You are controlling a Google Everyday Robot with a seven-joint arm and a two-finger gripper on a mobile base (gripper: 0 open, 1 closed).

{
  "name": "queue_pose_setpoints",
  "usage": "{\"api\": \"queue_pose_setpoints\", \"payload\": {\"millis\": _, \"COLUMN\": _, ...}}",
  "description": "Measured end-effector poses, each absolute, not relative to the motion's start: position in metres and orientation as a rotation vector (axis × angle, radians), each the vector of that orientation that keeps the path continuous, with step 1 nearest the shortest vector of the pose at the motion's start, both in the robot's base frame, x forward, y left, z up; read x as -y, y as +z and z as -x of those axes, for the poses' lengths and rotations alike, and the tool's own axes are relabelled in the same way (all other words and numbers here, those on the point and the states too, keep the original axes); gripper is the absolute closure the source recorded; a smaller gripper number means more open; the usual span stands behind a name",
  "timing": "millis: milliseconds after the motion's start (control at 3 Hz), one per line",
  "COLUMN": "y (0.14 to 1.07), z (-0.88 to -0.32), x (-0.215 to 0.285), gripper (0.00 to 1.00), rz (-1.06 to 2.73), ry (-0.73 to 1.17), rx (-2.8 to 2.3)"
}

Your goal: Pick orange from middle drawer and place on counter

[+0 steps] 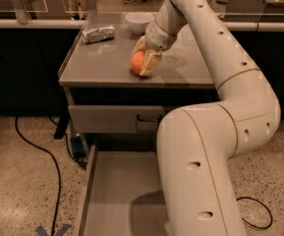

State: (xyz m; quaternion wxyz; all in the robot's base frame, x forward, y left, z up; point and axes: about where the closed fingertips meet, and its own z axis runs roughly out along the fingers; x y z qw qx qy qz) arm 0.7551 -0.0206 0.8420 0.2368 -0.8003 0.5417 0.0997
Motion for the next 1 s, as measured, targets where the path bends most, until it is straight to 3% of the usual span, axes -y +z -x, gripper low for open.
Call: {"api": "queue_pose_setpoints", "payload": {"millis": 1000, "y": 0.8408, "z": -0.7603, "x": 0.0166, "gripper": 0.34, "rz": 2.180, "ry": 0.263, "rx": -1.481}}
